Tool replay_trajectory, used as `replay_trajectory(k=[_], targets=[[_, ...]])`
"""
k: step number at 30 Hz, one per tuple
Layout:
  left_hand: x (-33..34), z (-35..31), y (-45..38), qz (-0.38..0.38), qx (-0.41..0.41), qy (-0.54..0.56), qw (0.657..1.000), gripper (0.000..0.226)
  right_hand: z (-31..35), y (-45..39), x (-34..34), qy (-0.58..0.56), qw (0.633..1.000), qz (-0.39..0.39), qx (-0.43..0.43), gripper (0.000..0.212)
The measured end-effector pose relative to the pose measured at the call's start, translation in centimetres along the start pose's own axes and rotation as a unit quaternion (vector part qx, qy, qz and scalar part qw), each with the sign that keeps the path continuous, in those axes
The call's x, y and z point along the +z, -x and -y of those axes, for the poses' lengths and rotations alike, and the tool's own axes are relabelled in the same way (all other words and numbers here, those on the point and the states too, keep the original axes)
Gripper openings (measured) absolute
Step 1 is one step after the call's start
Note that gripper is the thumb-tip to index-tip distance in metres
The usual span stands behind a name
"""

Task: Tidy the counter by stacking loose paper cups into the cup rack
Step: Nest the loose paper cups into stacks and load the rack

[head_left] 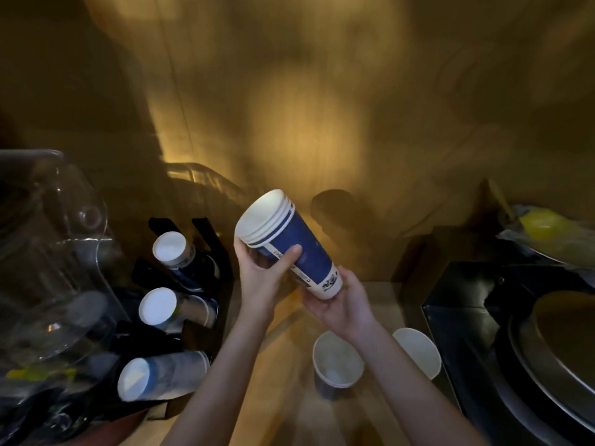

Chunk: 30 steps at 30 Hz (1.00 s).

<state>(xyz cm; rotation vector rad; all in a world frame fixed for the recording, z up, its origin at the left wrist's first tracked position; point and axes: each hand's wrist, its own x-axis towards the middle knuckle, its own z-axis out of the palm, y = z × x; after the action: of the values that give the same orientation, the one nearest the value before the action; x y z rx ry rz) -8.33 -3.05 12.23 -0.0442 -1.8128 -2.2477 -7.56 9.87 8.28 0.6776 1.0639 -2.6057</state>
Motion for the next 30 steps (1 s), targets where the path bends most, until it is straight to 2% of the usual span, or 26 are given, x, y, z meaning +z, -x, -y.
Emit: replay_trajectory(k=[3,5,9,12,14,16,23,26,30], targets=[[-0.3,-0.2,-0.4,0.031,0.014,-0.050,0.998,0.091,1.3,0.3,0.0,0.138,0.989,-0.050,-0.025,0.040],[-0.3,-0.3,-0.5,0.046,0.030,-0.131,0.990,0.097,2.9,0.3,0.1,0.180,0.979,-0.070,-0.071,0.041],[-0.1,-0.1,0.0,0.079,0.045,-0.262,0.961,0.102,6.2,0.8,1.5,0.206,0.963,-0.024,-0.174,0.041],[0.4,0.2,0.6,0.114,0.046,-0.316,0.941,0.105,7.2,2.2,2.5,0.320,0.918,0.030,-0.231,0.048],[0.8,0.2,1.2,0.135,0.053,-0.348,0.926,0.105,6.9,2.9,2.7,0.422,0.872,0.044,-0.244,0.062],[1.1,0.2,1.7,0.151,0.065,-0.361,0.918,0.104,6.4,3.2,2.7,0.468,0.850,0.048,-0.240,0.073],[0.7,0.0,2.4,0.196,0.023,-0.318,0.927,0.102,5.9,3.8,2.0,0.426,0.879,-0.004,-0.215,0.069],[0.9,-0.2,2.5,0.224,-0.050,-0.248,0.941,0.099,6.8,4.7,1.3,0.386,0.895,-0.003,-0.225,0.063],[1.8,0.1,3.2,0.288,-0.150,-0.152,0.934,0.096,9.4,6.2,0.4,0.320,0.907,-0.029,-0.271,0.077]])
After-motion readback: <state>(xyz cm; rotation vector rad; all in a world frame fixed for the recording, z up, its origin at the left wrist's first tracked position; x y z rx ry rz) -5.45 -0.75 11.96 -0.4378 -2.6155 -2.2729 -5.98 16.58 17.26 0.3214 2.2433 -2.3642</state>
